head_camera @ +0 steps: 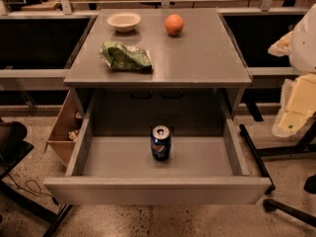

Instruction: Pick pepsi can from top drawer and place on counter

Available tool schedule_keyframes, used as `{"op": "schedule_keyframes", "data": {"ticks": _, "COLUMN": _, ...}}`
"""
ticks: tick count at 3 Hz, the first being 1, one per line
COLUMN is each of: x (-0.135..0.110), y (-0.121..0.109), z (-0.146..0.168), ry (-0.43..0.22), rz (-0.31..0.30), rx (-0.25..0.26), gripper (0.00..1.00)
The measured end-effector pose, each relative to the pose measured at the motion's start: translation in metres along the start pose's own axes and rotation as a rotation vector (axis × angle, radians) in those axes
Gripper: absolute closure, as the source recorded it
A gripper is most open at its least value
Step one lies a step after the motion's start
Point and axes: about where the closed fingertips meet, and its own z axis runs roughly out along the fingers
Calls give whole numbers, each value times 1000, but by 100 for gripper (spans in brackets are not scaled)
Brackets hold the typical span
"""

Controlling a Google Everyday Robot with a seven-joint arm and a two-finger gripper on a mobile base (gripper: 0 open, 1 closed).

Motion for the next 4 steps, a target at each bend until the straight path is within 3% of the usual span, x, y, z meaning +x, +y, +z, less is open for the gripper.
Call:
{"op": "schedule_keyframes", "data": {"ticks": 1, "x": 0, "y": 0, "z": 0, "ry": 0, "rz": 0, "rx": 0, "gripper": 0}}
{"op": "schedule_keyframes", "data": {"ticks": 2, "x": -7, "y": -2, "z": 17, "ry": -78, "rz": 3, "rx": 5, "gripper": 0}}
{"op": "schedule_keyframes", "data": {"ticks": 3, "x": -26, "y": -2, "z": 74, "ry": -259, "rz": 8, "rx": -38, "gripper": 0}}
{"op": "schedule_keyframes", "data": {"ticks": 4, "x": -57, "y": -7, "z": 131, "ry": -458, "rz": 53, "rx": -67, "gripper": 0}}
